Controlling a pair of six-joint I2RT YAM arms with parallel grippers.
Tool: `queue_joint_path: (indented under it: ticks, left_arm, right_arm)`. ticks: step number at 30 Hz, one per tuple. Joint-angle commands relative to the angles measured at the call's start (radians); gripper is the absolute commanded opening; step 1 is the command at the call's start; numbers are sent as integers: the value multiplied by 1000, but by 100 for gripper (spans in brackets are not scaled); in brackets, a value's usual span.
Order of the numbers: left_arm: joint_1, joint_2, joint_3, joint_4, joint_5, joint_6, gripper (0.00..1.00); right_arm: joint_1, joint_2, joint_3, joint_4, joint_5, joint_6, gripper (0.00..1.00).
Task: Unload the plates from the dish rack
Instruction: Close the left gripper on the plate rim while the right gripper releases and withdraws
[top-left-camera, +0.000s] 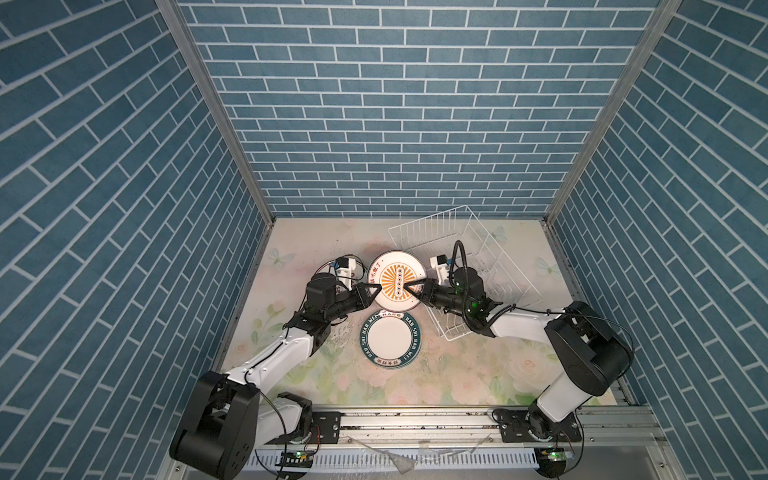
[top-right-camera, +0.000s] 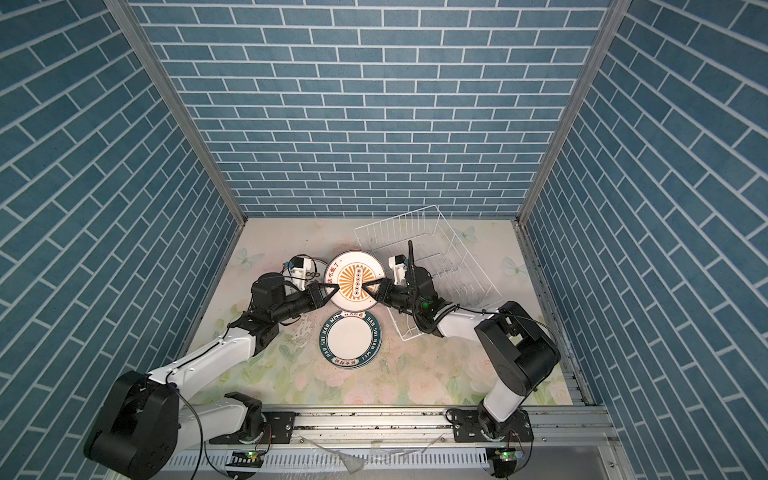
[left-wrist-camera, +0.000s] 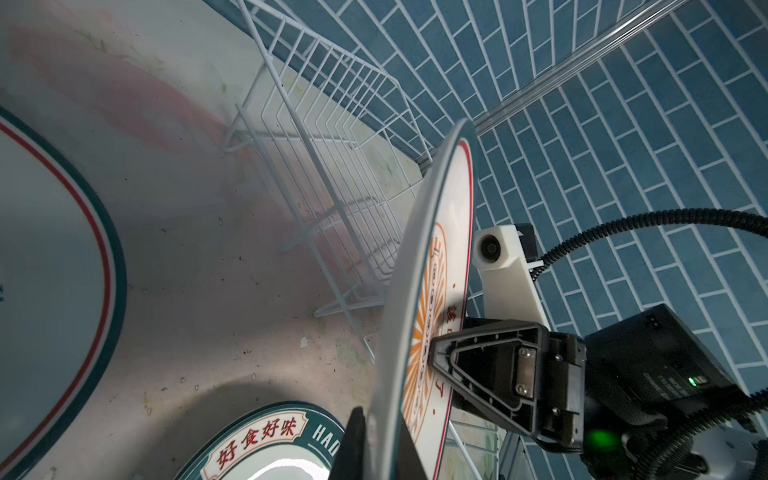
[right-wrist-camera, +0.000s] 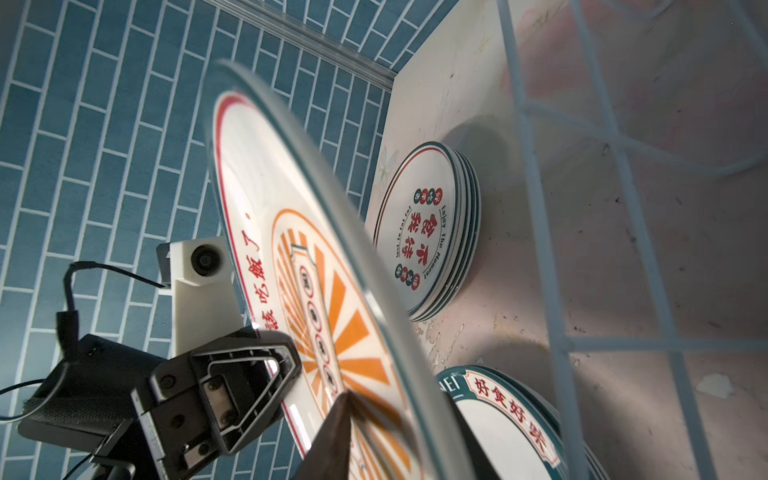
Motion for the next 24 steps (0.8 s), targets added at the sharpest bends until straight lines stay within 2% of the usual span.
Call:
queue_joint_path:
  ticks: [1,6,8,15,19,22,24]
  left_arm:
    - [-5,4,-14,-2,20,44,6]
    - [19,-8,-14,-11,33,38,0]
    - [32,-19,-10,-34,36,39,0]
    - [82,-86,-23,-66,41,23,0]
    - [92,-149,-6,-163,12,55,0]
    - [96,-190,28,-288,-37,79,0]
    - [97,-218,52,-381,-74,90,0]
  right_arm:
    - [25,-23,72,5,-30,-74,39]
    - [26,-64,95,-124,12,-152,51]
    - [26,-89,111,-219,59,-192,57]
    - [26,-175,148,-480,234,-315,70]
    - [22,-234,173,-628,337,-401,74]
    - [22,-280,231,-811,477,-491,78]
    - [22,-308,272,-915,568,-545,84]
